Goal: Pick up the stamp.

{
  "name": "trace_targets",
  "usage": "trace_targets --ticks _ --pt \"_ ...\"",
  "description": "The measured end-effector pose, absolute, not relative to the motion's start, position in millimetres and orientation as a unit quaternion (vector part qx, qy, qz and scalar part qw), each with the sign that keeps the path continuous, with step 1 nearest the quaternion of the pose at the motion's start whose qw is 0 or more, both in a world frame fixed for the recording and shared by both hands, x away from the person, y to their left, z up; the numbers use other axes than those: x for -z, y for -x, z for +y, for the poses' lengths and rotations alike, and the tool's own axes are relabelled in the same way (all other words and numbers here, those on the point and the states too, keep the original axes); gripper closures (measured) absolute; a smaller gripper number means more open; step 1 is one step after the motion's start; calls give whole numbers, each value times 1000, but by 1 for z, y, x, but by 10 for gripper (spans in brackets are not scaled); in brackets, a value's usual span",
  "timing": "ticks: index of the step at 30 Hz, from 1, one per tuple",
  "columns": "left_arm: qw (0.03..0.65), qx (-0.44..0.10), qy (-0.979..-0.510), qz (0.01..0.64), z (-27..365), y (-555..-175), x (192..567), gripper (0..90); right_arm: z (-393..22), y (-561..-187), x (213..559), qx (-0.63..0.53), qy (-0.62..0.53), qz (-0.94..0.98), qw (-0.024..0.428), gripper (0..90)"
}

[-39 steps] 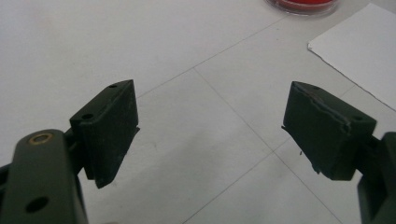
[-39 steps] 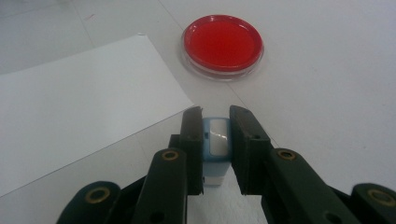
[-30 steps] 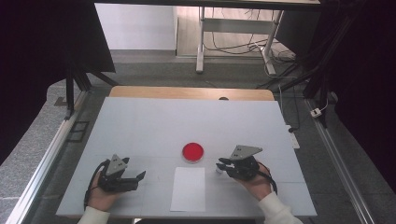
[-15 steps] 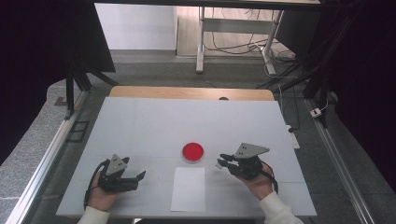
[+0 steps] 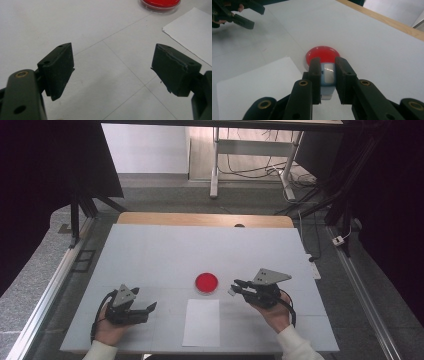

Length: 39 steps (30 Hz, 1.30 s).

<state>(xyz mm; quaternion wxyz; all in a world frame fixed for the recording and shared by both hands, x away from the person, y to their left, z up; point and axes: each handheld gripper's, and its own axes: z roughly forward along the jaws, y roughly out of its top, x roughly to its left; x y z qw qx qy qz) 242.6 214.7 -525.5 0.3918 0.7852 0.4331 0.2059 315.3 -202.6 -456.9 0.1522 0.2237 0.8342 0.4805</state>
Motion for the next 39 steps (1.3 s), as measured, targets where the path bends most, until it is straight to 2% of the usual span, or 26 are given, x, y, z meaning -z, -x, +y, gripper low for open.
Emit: trace_targets --ticks 16,39 --pt "397 -206 -783 432 213 -243 524 181 -188 -311 451 -495 -218 825 165 752" --pt "392 -209 -785 431 209 -242 524 180 -158 -311 444 -509 -196 824 153 752"
